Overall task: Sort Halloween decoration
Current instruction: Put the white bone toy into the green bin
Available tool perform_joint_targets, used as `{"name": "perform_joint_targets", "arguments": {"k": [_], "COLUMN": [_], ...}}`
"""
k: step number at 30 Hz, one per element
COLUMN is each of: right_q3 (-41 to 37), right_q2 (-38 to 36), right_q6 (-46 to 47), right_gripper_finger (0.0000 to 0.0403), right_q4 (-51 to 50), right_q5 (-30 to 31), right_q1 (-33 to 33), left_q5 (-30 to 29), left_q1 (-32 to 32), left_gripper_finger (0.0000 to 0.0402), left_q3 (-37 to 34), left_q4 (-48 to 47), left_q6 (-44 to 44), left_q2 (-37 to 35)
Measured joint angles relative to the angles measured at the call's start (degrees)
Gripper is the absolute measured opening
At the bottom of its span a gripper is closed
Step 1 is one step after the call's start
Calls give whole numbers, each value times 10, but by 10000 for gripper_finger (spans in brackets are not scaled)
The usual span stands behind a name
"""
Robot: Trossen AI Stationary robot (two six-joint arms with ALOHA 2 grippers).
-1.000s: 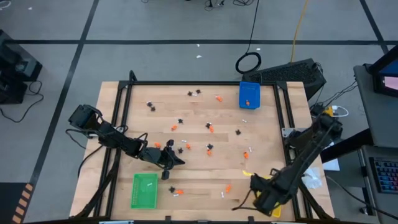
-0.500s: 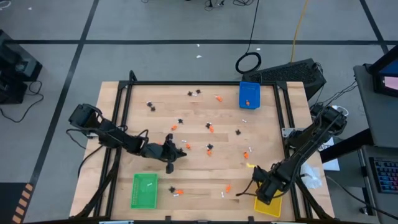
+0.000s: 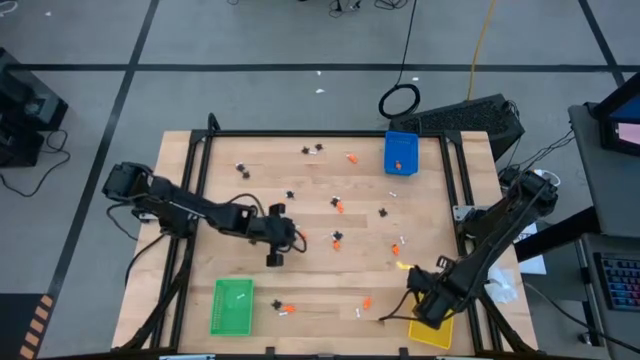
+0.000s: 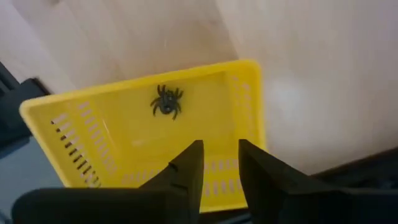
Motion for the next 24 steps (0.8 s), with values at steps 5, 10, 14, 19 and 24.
{"name": "perform_joint_targets", "arguments": {"k": [5,10,14,19,24], "right_q3": [13,7,-18,-78,-142], "right_q2": [-24,-40,-49,-57,-73], "right_q6": [-62,-176,-291,-456,-616], "right_gripper_finger": [52,6,6,1,1], "right_q4": [-9,1,62,229,427], "right_q5": [74,150,181,189,169], "right_q1": [-22,-69,-129,-213,-295], "left_q5": [9,75,82,83,86], "left_q1": [43,95,121,125,119], "left_gripper_finger": [0,0,0,0,20], "left_q3": [44,50,50,50,50], "left_q4": [-94,-114,-114,-114,-110], "left_q6": [20,45,54,66,69], "left_q2": [1,1,1,1,1]}}
